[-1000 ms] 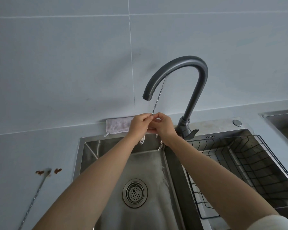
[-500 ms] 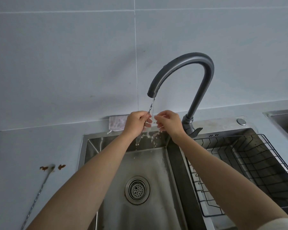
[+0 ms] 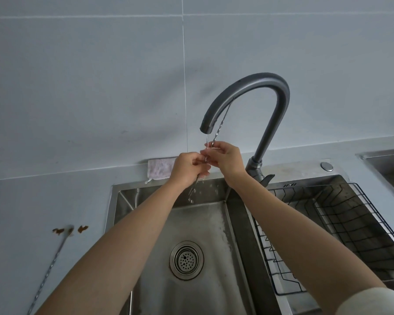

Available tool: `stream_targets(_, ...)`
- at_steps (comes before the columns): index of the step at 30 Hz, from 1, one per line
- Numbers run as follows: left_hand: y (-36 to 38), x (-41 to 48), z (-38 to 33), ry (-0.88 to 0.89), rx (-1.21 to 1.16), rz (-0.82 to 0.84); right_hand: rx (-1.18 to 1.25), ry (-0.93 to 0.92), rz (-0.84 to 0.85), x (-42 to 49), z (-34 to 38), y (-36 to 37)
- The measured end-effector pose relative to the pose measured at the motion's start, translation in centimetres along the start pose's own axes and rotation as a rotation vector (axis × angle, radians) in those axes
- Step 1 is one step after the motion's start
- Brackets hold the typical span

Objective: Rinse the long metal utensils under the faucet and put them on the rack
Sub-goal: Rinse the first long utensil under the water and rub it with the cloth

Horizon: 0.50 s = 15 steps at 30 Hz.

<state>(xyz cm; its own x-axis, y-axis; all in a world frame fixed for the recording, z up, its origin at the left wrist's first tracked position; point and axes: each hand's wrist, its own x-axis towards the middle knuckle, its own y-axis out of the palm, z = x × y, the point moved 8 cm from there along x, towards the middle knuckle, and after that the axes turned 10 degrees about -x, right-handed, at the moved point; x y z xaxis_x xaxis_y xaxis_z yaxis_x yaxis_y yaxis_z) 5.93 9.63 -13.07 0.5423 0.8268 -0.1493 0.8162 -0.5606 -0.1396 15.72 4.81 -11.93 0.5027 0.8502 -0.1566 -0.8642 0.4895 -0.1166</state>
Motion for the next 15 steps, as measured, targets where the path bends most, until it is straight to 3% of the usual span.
stream_targets(15,-1.0,-1.6,2.7,-0.022,0.055,0.033,0.029,0.058,0.026,-0.4,-0.1,1.3)
